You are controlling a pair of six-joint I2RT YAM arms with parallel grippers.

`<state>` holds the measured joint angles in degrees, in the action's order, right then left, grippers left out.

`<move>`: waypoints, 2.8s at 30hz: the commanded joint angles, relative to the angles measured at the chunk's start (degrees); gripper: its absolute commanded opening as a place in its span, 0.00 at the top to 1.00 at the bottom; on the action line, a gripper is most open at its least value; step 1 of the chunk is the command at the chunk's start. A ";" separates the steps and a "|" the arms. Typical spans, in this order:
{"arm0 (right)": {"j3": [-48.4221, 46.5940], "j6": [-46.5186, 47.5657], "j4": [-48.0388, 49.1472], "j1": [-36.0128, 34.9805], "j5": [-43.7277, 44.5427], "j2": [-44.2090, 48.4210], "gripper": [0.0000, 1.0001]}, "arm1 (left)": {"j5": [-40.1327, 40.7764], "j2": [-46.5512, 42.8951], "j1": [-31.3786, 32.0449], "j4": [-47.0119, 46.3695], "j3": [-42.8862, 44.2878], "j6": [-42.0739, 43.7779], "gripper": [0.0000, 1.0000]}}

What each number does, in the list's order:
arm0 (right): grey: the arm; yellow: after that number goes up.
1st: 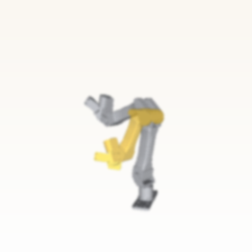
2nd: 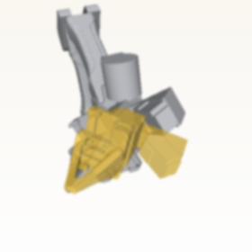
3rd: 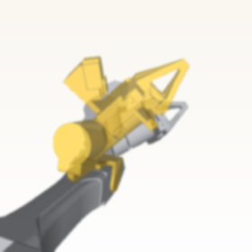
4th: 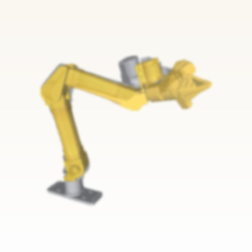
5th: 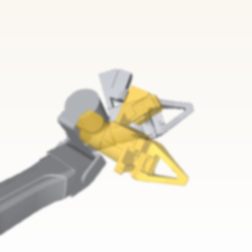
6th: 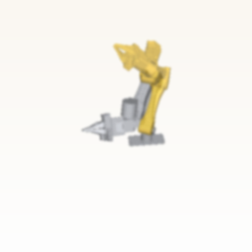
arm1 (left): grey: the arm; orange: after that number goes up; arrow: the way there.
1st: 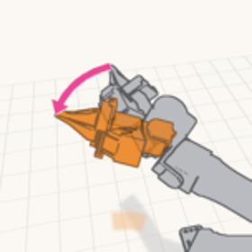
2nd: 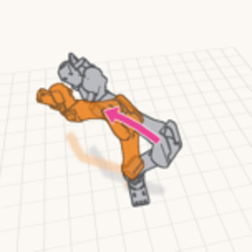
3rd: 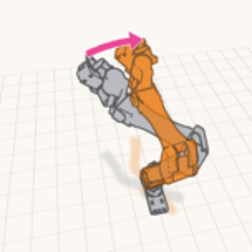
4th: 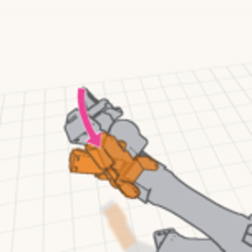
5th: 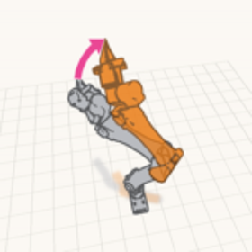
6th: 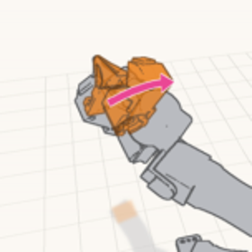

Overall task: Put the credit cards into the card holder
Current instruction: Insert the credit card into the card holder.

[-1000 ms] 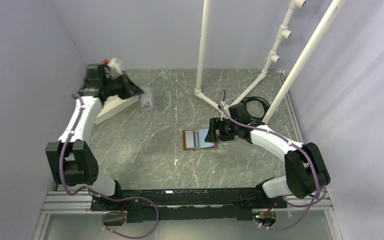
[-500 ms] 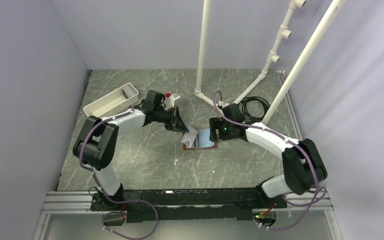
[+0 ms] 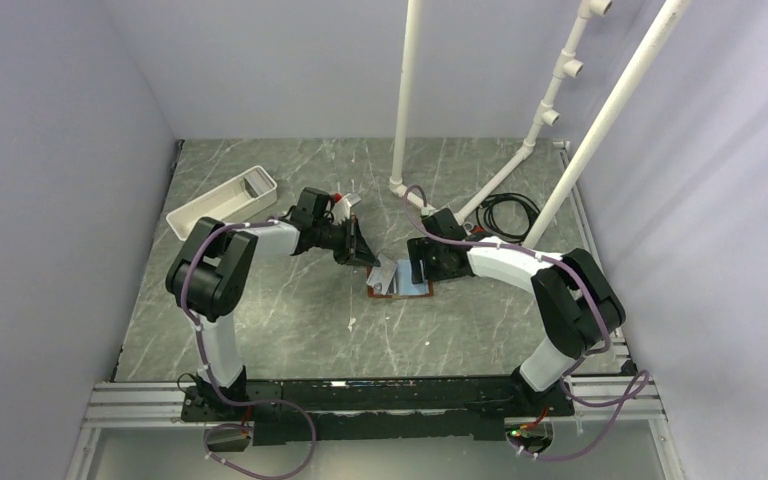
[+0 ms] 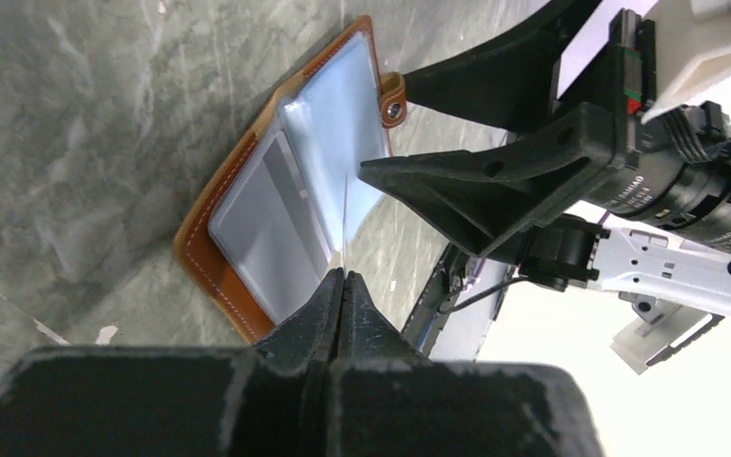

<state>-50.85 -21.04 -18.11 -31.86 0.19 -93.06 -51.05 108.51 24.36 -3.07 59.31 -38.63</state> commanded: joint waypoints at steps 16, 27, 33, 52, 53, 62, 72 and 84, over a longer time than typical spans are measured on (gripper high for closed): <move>2.23 -1.56 5.40 0.30 -3.35 -0.55 0.62 | 3.35 4.16 0.65 -2.53 0.14 -1.35 1.00; 2.55 -1.33 5.75 0.66 -4.45 -0.87 0.65 | 3.35 3.76 0.69 -4.03 -0.97 -2.35 1.00; 2.30 -1.29 5.79 0.70 -5.43 -1.34 0.67 | 5.29 5.42 0.69 -11.70 -3.46 -7.91 1.00; 3.09 -1.81 6.91 0.66 -8.34 -0.75 0.69 | 16.11 3.66 2.54 -18.97 -8.01 -14.31 1.00; 3.20 -1.81 7.06 0.68 -8.42 -0.76 0.69 | 16.66 3.64 2.71 -19.09 -8.00 -14.44 1.00; 3.65 -2.53 8.00 0.67 -9.94 -0.60 0.69 | 17.14 4.34 4.54 -17.92 -6.84 -13.05 1.00; 4.82 -3.84 10.35 1.91 -13.71 -0.96 0.70 | 18.70 3.60 9.85 -1.21 1.06 -0.98 0.85; 5.82 -3.21 9.50 3.14 -13.20 0.63 0.71 | 18.41 -0.58 10.64 2.80 1.17 1.24 0.54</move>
<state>-46.61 -24.05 -8.45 -28.95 -11.29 -93.23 -32.40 111.20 34.06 -6.70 60.38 -40.80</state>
